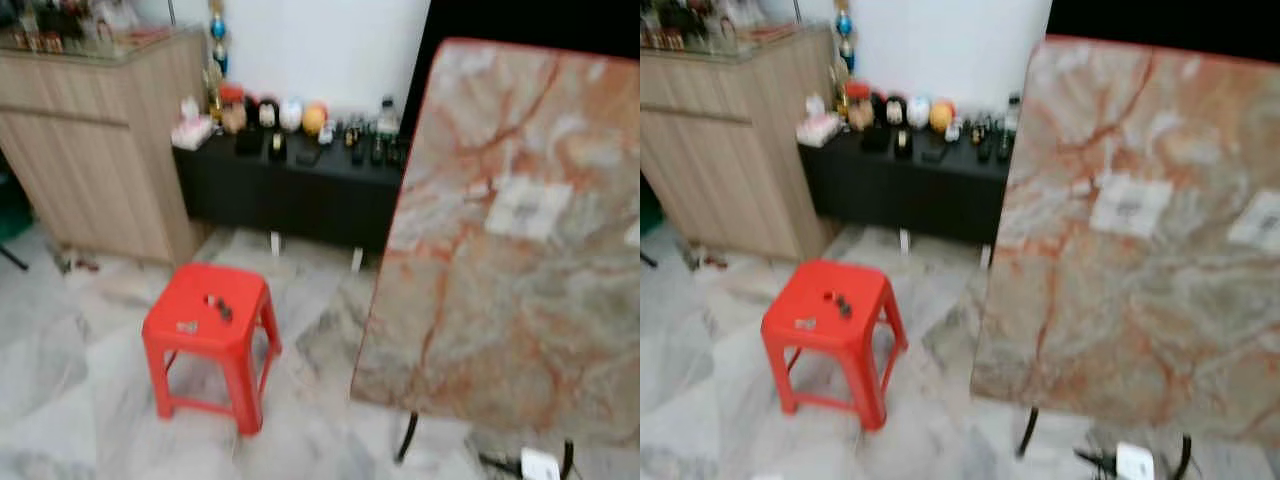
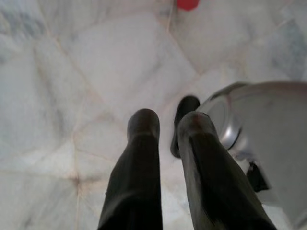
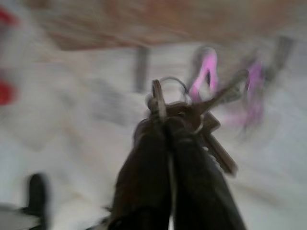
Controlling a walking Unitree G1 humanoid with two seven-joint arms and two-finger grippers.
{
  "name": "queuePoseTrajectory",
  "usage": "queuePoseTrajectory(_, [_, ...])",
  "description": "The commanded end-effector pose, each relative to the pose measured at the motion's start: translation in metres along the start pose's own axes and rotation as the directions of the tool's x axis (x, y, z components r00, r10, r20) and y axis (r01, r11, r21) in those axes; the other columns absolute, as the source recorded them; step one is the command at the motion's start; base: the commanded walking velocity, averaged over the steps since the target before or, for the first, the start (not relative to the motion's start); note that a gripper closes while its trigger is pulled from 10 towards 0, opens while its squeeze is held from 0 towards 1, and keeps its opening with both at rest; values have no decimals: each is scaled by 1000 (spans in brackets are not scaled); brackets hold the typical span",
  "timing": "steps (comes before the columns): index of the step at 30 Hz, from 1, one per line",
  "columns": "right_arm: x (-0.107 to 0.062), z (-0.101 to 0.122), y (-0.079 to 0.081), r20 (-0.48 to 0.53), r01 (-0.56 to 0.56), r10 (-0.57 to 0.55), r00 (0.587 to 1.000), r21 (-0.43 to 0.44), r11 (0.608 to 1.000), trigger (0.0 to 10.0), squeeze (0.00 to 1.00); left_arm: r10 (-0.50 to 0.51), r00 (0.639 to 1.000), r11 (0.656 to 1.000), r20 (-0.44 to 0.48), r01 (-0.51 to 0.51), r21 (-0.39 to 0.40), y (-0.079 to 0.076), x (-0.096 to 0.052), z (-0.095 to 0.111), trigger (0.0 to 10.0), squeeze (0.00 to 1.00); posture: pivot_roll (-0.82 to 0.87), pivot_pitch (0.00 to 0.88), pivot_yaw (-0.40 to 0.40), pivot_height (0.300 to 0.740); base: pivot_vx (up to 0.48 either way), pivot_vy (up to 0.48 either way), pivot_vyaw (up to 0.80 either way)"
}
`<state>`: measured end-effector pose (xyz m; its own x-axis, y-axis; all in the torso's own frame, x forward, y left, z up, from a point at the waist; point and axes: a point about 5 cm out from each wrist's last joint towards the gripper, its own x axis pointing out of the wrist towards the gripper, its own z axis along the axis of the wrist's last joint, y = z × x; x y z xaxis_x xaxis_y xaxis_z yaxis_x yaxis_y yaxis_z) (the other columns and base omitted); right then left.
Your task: Hang keys on a hook
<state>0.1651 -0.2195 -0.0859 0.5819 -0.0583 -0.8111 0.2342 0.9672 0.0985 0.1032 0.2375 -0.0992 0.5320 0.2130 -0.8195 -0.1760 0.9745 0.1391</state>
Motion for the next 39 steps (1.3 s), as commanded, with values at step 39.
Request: queuePoseTrajectory(39, [-6, 116, 57, 597, -46, 5, 803, 53, 998, 10000, 0, 4, 999, 997, 35, -7, 81, 15, 5, 20, 10000, 0, 216, 0, -16, 740, 68, 0, 0])
